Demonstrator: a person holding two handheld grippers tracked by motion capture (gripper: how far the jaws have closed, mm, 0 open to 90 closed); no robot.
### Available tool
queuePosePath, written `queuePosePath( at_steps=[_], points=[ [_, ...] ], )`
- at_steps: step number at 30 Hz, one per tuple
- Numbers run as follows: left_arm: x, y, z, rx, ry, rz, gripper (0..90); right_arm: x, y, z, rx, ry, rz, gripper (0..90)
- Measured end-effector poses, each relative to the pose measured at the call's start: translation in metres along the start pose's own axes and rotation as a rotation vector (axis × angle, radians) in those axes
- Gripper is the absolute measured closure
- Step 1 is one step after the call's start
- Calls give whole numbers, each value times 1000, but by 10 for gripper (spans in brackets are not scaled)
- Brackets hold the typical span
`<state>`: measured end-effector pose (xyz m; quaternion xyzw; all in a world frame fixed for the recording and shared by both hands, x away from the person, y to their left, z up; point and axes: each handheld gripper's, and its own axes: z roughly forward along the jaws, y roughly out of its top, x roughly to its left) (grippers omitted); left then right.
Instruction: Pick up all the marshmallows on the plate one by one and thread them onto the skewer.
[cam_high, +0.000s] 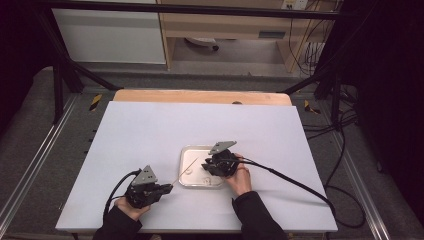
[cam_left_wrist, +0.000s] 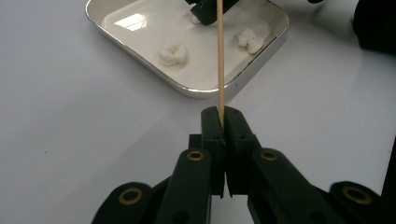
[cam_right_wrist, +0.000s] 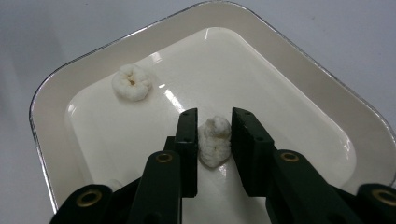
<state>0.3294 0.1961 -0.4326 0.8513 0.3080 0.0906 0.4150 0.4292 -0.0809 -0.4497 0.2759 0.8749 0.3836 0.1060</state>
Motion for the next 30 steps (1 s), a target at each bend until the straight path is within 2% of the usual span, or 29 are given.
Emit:
queuePosePath(
  at_steps=[8, 13, 15, 17, 24, 26, 30],
  points=[
    [0, 0, 1, 1, -3, 0, 877, -1, 2, -4, -10, 10, 50, 755],
    [-1, 0, 1, -3, -2, 1, 877, -2, 9, -18, -41, 37, 68, 756],
    [-2, 0, 1, -7, -2, 2, 877, 0, 14, -30, -80, 55, 86, 755],
    [-3, 0, 1, -10, -2, 3, 877, 0, 15, -35, -95, 65, 90, 754],
    [-5, 1, 2, -30, -7, -1, 877, -3, 18, -66, -215, 130, 174, 751],
    [-6, 1, 2, -38, -10, -2, 877, -3, 19, -73, -244, 142, 184, 751],
    [-8, 1, 2, -57, -5, 0, 877, -2, 24, -83, -312, 197, 230, 752]
  ],
)
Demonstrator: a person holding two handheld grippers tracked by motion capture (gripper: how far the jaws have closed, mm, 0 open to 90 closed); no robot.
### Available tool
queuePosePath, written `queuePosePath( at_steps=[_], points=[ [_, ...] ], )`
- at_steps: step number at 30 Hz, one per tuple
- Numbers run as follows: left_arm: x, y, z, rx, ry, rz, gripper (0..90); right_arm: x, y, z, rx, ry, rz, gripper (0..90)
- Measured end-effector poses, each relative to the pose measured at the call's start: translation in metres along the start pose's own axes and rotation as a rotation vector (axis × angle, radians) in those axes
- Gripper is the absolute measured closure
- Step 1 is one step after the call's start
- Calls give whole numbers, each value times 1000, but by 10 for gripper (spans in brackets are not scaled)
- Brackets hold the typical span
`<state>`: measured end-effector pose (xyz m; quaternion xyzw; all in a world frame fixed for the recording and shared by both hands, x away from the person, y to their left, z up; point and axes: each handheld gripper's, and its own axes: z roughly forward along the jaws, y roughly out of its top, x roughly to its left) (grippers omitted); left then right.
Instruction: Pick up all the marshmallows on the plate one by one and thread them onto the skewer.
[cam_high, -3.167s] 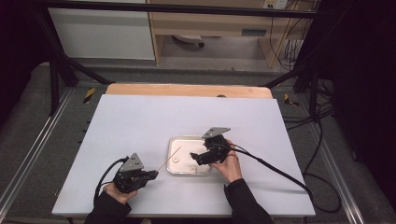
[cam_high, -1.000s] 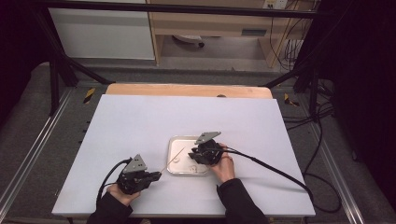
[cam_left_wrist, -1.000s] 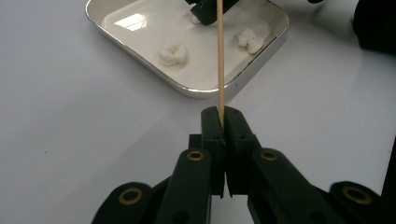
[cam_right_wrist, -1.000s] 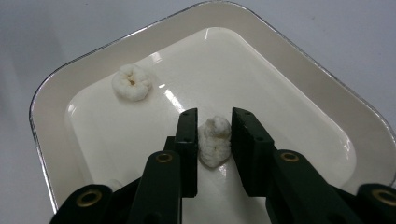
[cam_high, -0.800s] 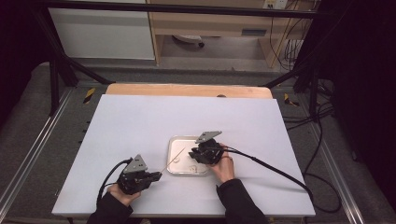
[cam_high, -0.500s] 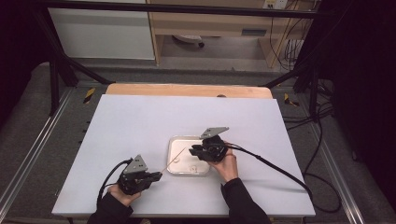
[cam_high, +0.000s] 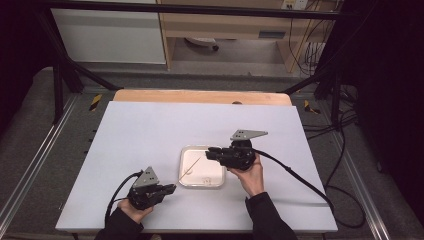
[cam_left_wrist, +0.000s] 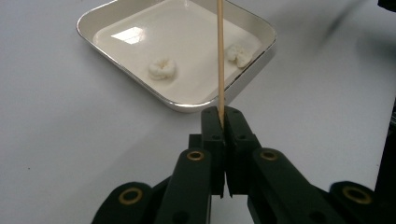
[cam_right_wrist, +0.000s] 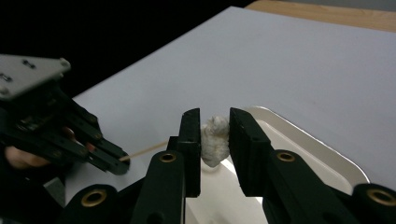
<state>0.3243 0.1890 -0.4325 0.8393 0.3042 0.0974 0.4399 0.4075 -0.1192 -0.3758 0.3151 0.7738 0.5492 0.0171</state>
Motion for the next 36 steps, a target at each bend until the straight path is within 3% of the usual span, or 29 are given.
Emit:
queuePosePath(
  at_steps=[3, 9, 14, 36],
  points=[
    [-2, 0, -1, -25, 9, 3, 877, 1, 5, -3, -53, 49, 53, 752],
    [-4, 1, -4, -78, 21, 1, 877, 0, 7, -2, -93, 77, 87, 751],
    [-5, 2, -4, -85, 21, 4, 877, -1, 7, 2, -110, 100, 118, 752],
    [-7, 1, -4, -108, 30, 8, 878, -1, -1, 15, -109, 151, 176, 776]
  ],
)
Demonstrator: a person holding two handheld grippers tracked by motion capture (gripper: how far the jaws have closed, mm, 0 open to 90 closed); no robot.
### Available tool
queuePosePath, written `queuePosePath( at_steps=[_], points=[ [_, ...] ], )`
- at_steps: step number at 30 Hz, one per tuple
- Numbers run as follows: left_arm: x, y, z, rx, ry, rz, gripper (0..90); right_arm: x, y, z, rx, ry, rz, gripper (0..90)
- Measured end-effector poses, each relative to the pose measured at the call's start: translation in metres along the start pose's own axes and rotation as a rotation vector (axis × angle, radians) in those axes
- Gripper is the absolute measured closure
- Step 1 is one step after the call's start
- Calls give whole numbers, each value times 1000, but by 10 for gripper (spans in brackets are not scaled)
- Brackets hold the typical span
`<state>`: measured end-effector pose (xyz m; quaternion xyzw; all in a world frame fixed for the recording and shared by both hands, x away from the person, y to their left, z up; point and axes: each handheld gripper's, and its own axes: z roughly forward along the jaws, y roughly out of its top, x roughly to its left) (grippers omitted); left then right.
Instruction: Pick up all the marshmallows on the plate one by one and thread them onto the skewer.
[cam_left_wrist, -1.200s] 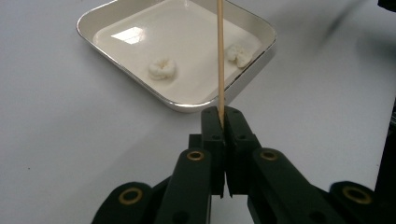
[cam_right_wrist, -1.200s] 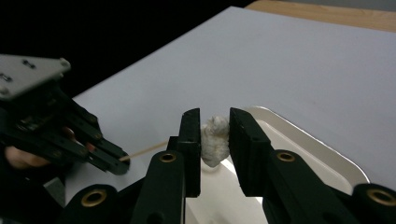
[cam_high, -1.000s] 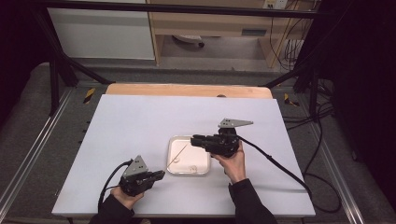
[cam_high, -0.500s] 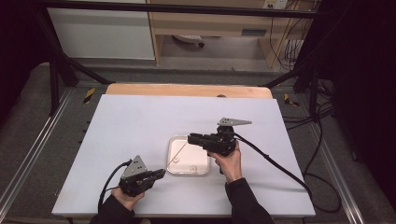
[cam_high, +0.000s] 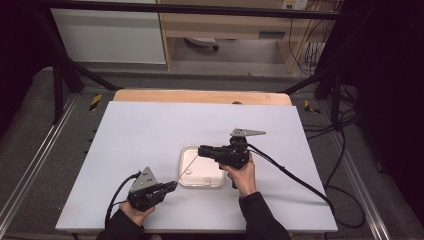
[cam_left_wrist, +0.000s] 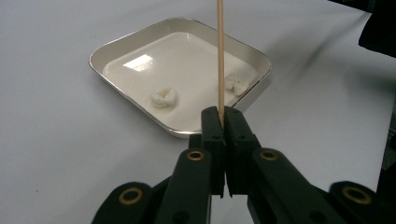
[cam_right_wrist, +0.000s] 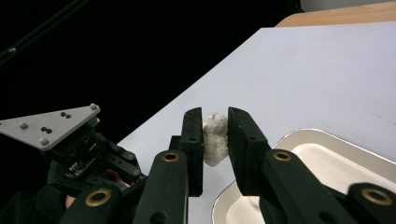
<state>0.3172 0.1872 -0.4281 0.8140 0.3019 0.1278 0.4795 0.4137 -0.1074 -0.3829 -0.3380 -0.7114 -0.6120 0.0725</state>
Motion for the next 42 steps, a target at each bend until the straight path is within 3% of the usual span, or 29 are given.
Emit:
queuePosePath(
  at_steps=[28, 42],
  points=[
    [-6, -2, 1, -15, 9, -10, 883, 7, -12, 6, -42, 46, 21, 813],
    [-7, -3, 3, 4, 10, -12, 883, 11, -19, 8, -47, 39, -4, 816]
  ],
)
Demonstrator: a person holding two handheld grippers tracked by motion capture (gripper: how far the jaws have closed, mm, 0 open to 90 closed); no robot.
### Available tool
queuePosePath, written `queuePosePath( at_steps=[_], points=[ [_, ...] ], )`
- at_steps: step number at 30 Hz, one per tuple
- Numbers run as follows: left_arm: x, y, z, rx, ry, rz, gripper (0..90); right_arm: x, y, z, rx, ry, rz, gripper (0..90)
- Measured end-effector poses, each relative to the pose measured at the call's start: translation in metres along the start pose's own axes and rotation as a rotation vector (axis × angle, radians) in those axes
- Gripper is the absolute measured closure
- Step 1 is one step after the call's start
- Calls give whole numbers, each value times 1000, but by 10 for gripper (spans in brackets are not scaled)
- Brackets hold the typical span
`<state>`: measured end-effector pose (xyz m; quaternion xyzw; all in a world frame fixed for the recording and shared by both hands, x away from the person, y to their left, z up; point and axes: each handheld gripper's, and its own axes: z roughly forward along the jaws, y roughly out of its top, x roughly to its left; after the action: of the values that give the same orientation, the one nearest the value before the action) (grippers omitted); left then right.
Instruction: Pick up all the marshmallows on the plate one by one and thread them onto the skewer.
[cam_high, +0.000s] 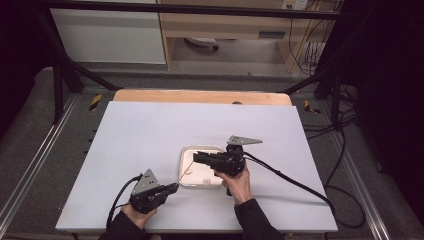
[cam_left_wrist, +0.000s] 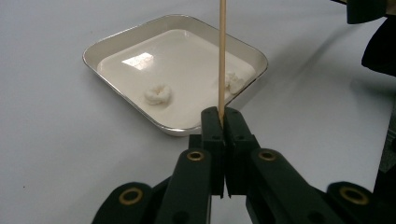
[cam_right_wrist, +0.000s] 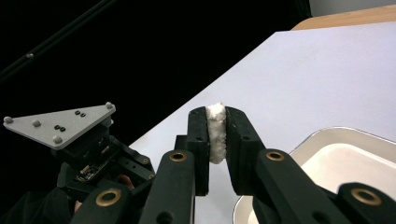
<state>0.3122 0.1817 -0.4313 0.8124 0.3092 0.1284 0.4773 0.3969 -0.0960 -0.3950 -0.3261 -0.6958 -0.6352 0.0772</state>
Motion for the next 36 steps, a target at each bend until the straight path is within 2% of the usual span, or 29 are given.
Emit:
queuePosePath(
  at_steps=[11, 28, 29, 30, 31, 33, 36],
  points=[
    [-1, 0, 0, -3, -3, -4, 884, 2, -6, 3, -5, -4, -11, 818],
    [-3, 1, 1, -7, -5, -5, 884, 3, -11, 4, -1, -17, -1, 814],
    [-3, 2, 1, -34, -17, -15, 884, 3, -12, 5, 11, -12, 3, 813],
    [-3, 5, 1, -41, -15, -23, 883, 2, -15, 8, 49, 14, 20, 810],
    [-4, 8, 2, -34, -2, -17, 883, 2, -21, 12, 63, 27, 30, 808],
    [-5, 7, 7, -22, -2, -23, 883, 3, -26, 15, 52, 16, 15, 807],
    [-5, 6, 9, -11, -5, -23, 883, 4, -28, 14, 63, -3, 1, 805]
  ],
)
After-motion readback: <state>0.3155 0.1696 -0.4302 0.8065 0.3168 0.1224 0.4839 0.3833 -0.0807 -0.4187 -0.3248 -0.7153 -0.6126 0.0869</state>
